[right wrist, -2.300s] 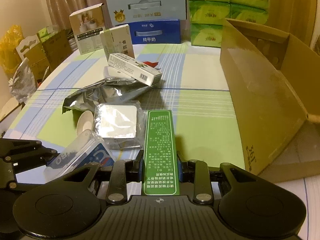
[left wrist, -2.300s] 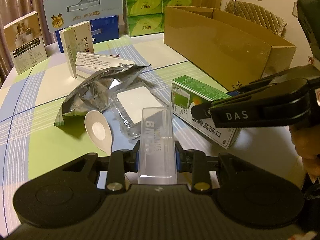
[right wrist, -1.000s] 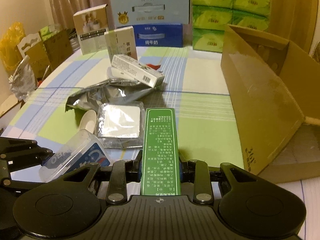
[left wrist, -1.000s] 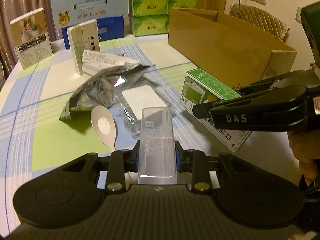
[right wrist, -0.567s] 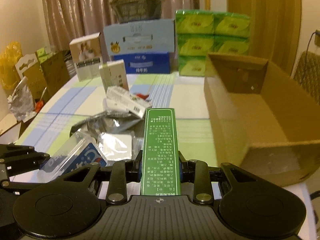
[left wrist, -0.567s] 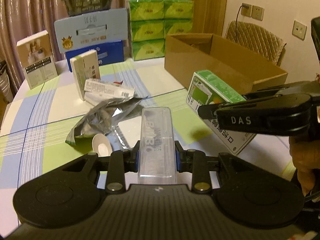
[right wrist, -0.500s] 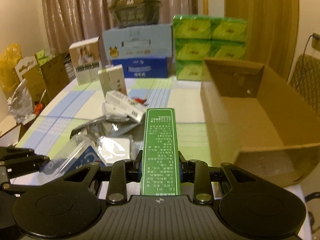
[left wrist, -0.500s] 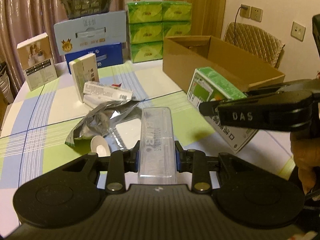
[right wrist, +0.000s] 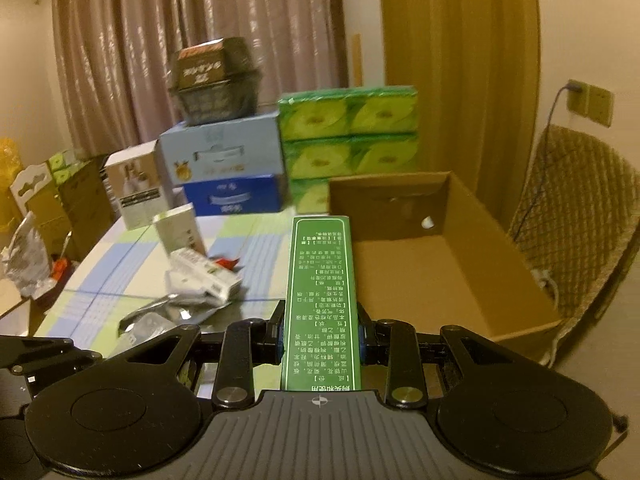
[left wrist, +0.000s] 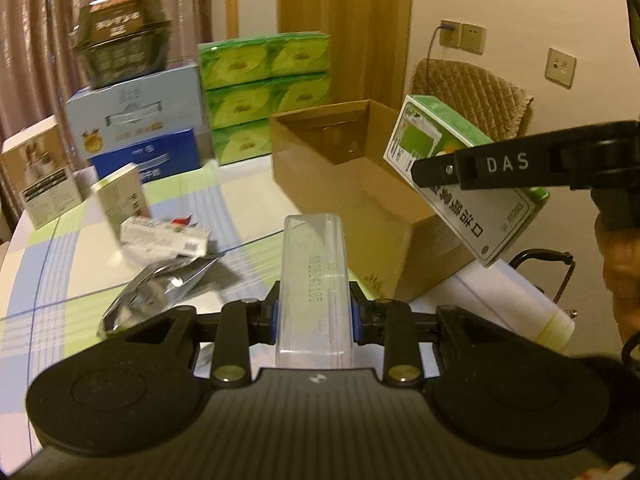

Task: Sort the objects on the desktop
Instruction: 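Carry both held boxes over the open cardboard box with both tools, then open the left tool dropping the clear box while the right releases the green box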

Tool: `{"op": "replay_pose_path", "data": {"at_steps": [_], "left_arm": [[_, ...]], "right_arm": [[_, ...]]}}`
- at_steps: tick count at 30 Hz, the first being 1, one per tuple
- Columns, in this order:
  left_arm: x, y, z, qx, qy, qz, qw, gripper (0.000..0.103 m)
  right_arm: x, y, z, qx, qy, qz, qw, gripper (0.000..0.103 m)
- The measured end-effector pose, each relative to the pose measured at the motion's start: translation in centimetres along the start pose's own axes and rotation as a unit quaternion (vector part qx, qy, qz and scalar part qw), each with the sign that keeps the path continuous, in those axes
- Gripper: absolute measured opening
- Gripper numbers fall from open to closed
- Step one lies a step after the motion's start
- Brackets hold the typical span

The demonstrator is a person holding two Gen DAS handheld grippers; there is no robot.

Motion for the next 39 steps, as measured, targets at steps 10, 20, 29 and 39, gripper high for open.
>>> {"op": "replay_pose_path", "data": {"at_steps": [10, 20, 29, 39], "left_arm": [[-4.5, -3.6, -5.3, -0.016, -0.012, 0.025, 0.9995, 0.026], [-12.3, -6.3, -9.9, -0.022, -0.01, 0.048, 0.9986, 0.026], [-17.7, -7.0, -9.2, -0.035, 0.016, 0.055, 0.9977, 0.026], [-20.4, -6.9, -8.5, -0.048, 0.04, 0.051, 0.9968, 0.034]], "right_arm": [[-1.7, -8.0, -2.3, 0.002, -0.001, 0.05, 0.999, 0.028], [-6.2, -13.4, -2.3, -0.005, 0.019, 0.055, 0.998, 0.028], [-9.2, -14.6, -1.8, -0.01, 0.03, 0.044, 0.999, 0.028], [-11.4, -14.8, -2.0, -0.007, 0.039, 0.036, 0.999, 0.028]]}}
Point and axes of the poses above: each gripper's, at about its wrist camera, not at the fingertips, and x roughly against the way its jaws point, y to its left, z to its underside, the point moved 1 cm from there along -x, roughly the way its jaws point, and after that the axes turned 5 degrees about -y, right-handed, at the moved point
